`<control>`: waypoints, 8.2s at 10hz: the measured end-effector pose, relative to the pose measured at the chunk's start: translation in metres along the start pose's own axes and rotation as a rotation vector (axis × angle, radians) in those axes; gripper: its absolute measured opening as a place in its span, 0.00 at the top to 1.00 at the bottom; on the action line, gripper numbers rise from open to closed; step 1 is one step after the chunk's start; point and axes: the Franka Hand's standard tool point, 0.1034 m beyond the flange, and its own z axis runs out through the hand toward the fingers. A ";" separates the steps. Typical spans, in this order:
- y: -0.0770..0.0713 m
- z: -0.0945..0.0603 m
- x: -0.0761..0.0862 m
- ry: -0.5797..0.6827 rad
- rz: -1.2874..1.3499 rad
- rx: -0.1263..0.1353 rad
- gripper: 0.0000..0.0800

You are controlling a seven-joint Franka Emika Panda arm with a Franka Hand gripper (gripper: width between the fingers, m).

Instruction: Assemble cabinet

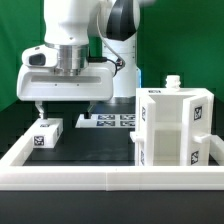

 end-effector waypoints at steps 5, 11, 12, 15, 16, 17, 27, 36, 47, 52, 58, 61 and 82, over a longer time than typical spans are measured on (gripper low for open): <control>0.020 0.014 -0.001 -0.002 -0.046 0.000 0.00; 0.047 0.012 0.005 -0.002 -0.081 -0.007 0.00; 0.049 0.013 0.006 -0.002 -0.089 -0.008 0.00; 0.049 0.019 0.002 -0.008 -0.096 -0.008 0.00; 0.048 0.020 0.001 -0.012 -0.097 -0.006 0.00; 0.047 0.020 0.001 -0.012 -0.099 -0.006 0.00; 0.031 0.018 -0.002 -0.030 -0.092 0.011 0.30; -0.109 -0.091 0.050 -0.047 0.125 0.050 0.30; -0.132 -0.122 0.058 -0.080 0.133 0.060 0.30; -0.157 -0.179 0.080 -0.137 0.222 0.054 0.30; -0.158 -0.180 0.084 -0.135 0.222 0.052 0.30; -0.157 -0.178 0.101 -0.133 0.223 0.042 0.30; -0.156 -0.157 0.178 -0.094 0.154 -0.009 0.30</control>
Offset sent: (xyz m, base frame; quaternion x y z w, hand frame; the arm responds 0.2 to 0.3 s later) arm 0.0113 -0.0209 -0.0153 0.0451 0.0004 -0.0364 0.9983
